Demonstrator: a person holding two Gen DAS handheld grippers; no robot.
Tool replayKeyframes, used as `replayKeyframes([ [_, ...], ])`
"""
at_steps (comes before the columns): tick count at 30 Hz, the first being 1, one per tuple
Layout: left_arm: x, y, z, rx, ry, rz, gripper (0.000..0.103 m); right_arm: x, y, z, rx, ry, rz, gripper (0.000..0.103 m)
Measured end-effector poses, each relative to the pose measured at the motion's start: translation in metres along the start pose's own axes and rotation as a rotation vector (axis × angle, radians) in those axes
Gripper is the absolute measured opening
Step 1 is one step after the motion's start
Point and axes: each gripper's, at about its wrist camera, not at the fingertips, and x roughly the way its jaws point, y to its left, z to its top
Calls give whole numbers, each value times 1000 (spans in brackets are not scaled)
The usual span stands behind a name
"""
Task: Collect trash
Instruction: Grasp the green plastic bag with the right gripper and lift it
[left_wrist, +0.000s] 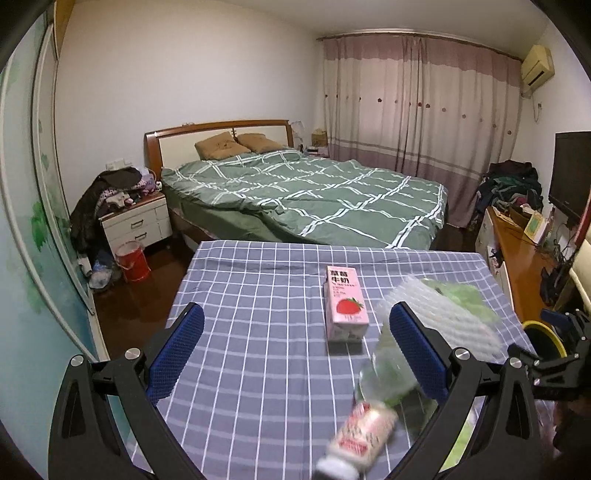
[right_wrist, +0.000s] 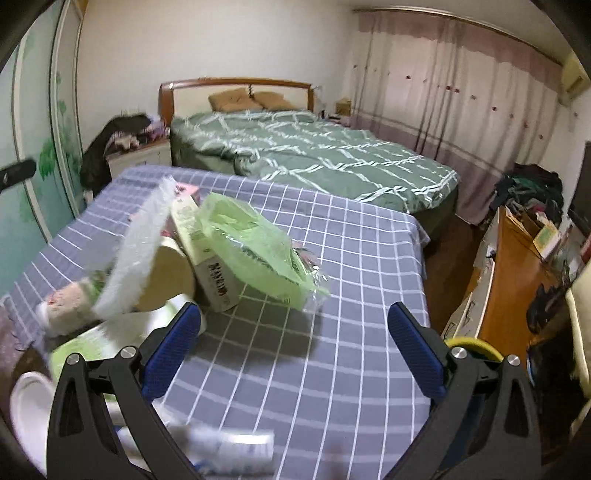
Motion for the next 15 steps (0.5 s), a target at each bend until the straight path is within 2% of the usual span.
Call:
replayKeyframes([
  [5, 33, 9, 0, -17, -44, 24, 99, 34, 9, 11, -62, 19, -42, 93],
  [7, 46, 15, -4, -42, -45, 5, 99, 42, 12, 14, -74, 15, -45, 79],
  [8, 53, 19, -7, -51, -32, -12, 99, 43, 12, 13, -74, 12, -40, 76],
  [9, 60, 21, -8, -58, -13, -23, 99, 46, 12, 13, -73, 5, -30, 65],
  [10, 64, 23, -9, -62, 3, -29, 99, 48, 9, 14, -70, 3, -17, 50],
  [11, 69, 26, -11, -72, 18, -41, 99, 50, 6, 13, -56, 7, 0, 43],
  [13, 74, 28, -14, -86, 37, -59, 99, 53, -4, 11, -3, 14, 30, 20],
  [15, 79, 26, -17, -87, 55, -86, 99, 49, -13, 11, 38, -2, 44, 12],
])
